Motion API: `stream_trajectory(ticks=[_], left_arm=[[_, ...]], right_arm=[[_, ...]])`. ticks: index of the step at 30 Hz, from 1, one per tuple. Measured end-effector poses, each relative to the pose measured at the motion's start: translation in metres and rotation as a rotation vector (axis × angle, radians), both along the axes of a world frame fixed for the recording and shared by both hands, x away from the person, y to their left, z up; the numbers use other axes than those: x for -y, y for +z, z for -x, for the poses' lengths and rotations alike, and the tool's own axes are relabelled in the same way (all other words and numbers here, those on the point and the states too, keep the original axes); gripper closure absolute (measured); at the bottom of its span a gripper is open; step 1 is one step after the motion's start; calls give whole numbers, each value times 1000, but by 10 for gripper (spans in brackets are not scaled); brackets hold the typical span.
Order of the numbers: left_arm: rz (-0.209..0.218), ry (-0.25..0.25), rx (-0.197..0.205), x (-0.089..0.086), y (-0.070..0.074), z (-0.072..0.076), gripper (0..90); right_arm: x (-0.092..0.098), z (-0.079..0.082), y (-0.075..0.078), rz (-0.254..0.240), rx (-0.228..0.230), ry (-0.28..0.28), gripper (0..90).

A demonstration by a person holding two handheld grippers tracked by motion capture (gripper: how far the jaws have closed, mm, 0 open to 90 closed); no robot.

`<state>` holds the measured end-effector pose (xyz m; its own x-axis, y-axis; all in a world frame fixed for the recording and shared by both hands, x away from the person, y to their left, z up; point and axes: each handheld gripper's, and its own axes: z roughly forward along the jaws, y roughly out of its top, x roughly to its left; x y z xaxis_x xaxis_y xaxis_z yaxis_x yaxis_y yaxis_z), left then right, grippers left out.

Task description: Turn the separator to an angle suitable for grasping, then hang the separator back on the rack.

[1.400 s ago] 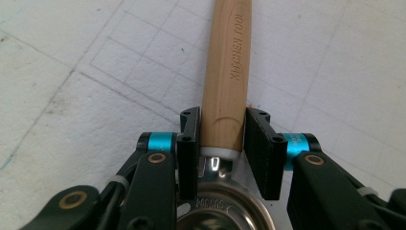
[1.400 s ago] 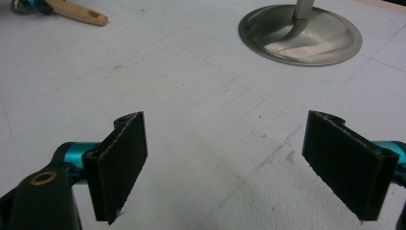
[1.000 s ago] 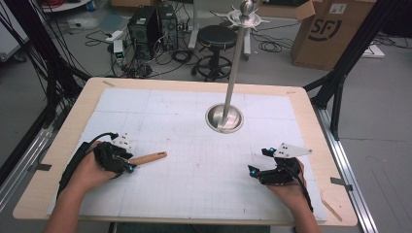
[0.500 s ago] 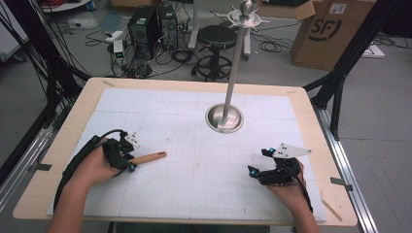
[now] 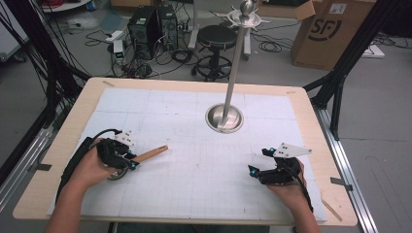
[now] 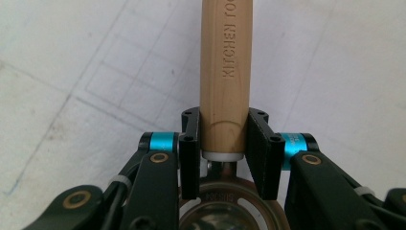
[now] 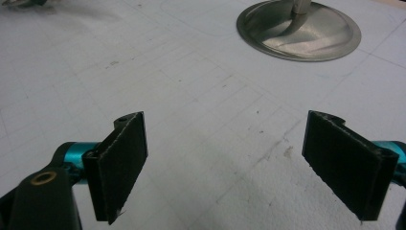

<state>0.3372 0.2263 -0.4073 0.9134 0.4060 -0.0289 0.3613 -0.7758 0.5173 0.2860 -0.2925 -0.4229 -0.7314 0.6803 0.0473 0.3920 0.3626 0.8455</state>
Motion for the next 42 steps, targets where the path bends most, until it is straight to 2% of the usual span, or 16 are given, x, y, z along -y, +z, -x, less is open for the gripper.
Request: stream_trajectory(ticks=[1,2,3,5,7,8,9,10,11,14,21,26,31,35,41,42], left_arm=[[37,4,24,-1,3,2,690],[37,4,24,-1,3,2,690],[78,6,47,-3,6,3,690],[93,-2,57,-5,8,3,690],[172,13,64,-10,12,7,689],[172,13,64,-10,12,7,690],[221,15,70,-13,14,8,689],[248,11,75,-14,15,8,689],[248,11,75,-14,15,8,689],[325,25,103,-19,17,8,689],[340,25,120,-19,17,10,689],[382,26,130,-18,18,8,689],[423,21,127,-17,19,8,689],[489,48,144,-15,19,6,689],[578,47,159,-6,24,5,689],[617,43,156,0,27,4,688]], right_arm=[[0,-1,0,0,5,-2,145],[1,-1,0,0,1,-6,145],[1,-1,-1,1,2,-3,145],[1,-1,0,-3,-3,-7,145],[1,-2,-1,-6,-1,-9,145],[1,-2,0,-10,-4,-10,145],[1,-2,0,-7,-7,-12,145],[1,-2,-1,-10,-8,-12,145],[1,-2,-1,-10,-4,-18,145],[2,-2,0,-13,-6,-18,145],[2,1,0,-9,-4,-27,145],[1,1,-1,2,-6,-16,145],[1,2,-1,-13,-5,-19,145],[2,3,-1,-8,-5,-19,145],[3,5,-2,11,-7,-14,145],[5,5,-1,-6,-4,-21,145]])
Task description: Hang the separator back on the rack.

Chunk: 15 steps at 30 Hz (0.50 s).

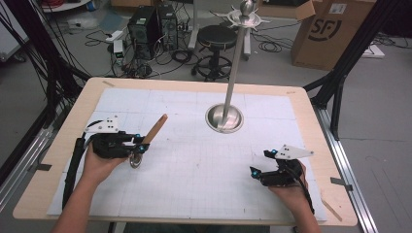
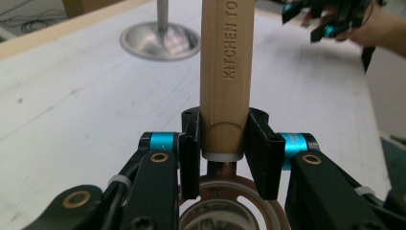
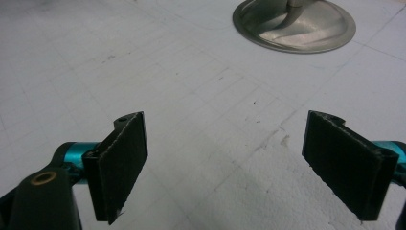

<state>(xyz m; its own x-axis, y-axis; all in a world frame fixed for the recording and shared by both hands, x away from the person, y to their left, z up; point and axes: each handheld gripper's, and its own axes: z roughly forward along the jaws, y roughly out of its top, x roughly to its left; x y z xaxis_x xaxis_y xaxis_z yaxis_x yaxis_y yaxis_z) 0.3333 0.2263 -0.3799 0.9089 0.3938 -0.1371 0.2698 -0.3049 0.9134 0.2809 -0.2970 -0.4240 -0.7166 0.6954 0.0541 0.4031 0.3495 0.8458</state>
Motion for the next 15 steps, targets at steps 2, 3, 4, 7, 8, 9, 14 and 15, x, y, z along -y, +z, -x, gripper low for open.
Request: stream_trajectory(ticks=[2,3,4,7,8,9,14,15], left_arm=[[8,-8,-9,9,3,-1,688],[1,-11,-15,13,5,-1,688],[1,-11,-15,13,5,-1,688],[12,-20,2,29,14,-6,688],[31,-24,6,32,16,-8,688],[31,-24,6,32,16,-8,688],[64,-27,23,50,33,-19,688],[64,-27,23,50,33,-19,688]], right_arm=[[1,0,0,-1,1,2,145],[0,-1,-1,5,1,4,145],[0,-1,-1,9,1,4,145],[-1,-2,-2,16,5,10,147],[-2,-2,-2,16,6,14,148],[-3,-2,-1,17,3,14,148],[-6,-3,-1,14,8,24,148],[-6,-3,-1,14,8,24,148]])
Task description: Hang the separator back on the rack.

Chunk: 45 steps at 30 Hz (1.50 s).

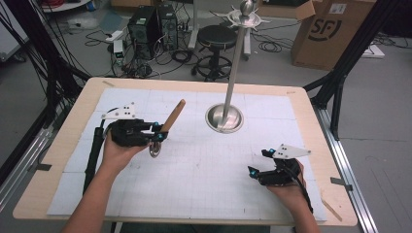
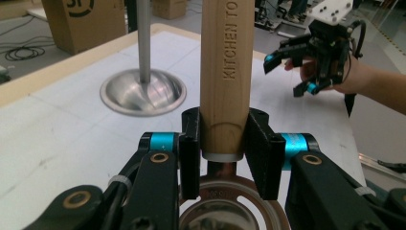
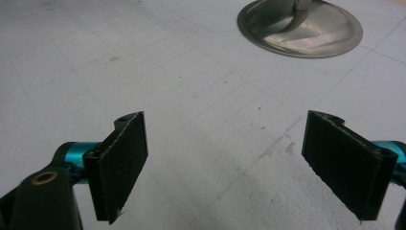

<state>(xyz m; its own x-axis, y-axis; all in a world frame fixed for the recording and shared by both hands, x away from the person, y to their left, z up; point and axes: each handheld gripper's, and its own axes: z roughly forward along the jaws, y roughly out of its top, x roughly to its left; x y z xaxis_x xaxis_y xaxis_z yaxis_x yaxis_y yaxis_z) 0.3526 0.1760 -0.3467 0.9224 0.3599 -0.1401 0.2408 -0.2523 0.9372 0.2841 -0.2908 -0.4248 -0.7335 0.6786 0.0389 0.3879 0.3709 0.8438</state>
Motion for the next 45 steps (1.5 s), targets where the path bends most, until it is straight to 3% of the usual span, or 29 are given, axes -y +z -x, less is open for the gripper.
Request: stream_trajectory(ticks=[6,14,22,26,39,45], left_arm=[[-7,-14,44,21,26,-11,688],[41,-5,63,39,57,-32,689],[11,8,93,44,80,-40,688],[21,15,111,43,81,-43,688],[68,26,101,45,83,-47,688],[69,24,101,49,89,-49,688]], right_arm=[[-1,0,0,-3,1,12,148],[-3,1,0,-3,-3,16,148],[-3,0,0,-10,-7,16,148],[-3,0,0,-6,-2,18,148],[-3,1,0,-6,-4,17,148],[-5,2,0,-1,-4,22,148]])
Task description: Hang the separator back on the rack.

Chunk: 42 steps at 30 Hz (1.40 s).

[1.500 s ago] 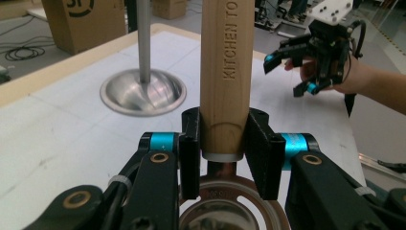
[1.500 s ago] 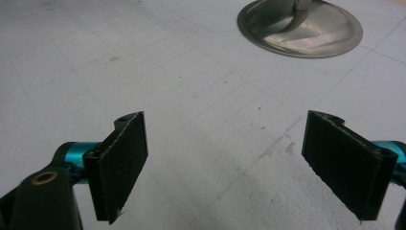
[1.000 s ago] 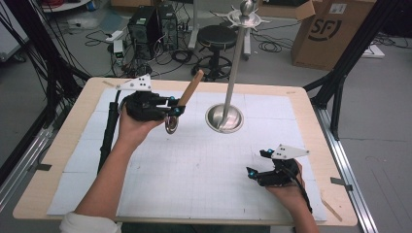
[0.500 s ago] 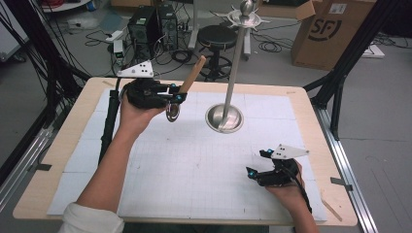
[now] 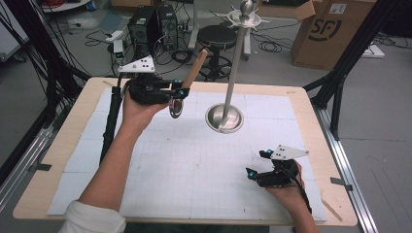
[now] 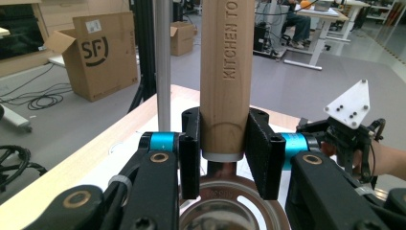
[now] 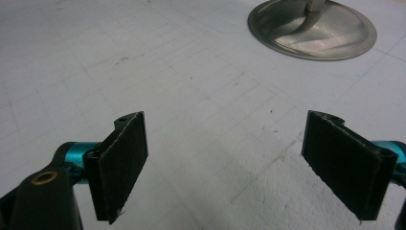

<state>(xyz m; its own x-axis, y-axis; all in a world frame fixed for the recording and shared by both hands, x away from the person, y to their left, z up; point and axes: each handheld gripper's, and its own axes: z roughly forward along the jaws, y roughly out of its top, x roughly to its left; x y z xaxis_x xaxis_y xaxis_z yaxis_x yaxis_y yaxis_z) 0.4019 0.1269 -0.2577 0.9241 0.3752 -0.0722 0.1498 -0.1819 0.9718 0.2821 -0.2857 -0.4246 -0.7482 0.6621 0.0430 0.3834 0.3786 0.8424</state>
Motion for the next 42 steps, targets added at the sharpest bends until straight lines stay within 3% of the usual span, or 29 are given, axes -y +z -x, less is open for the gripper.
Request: stream_trajectory(ticks=[20,24,28,32,42], left_arm=[[1,-7,8,28,26,-19,688],[-19,-2,14,32,35,-25,688],[-11,-11,34,37,45,-26,688],[-10,1,28,43,51,-32,688],[-8,10,18,51,52,-37,688]], right_arm=[[-2,2,1,-6,9,7,148],[-4,2,1,-2,4,9,148],[-3,2,1,-4,7,8,148],[-4,2,0,-4,-2,8,148],[-2,2,0,-15,0,8,148]])
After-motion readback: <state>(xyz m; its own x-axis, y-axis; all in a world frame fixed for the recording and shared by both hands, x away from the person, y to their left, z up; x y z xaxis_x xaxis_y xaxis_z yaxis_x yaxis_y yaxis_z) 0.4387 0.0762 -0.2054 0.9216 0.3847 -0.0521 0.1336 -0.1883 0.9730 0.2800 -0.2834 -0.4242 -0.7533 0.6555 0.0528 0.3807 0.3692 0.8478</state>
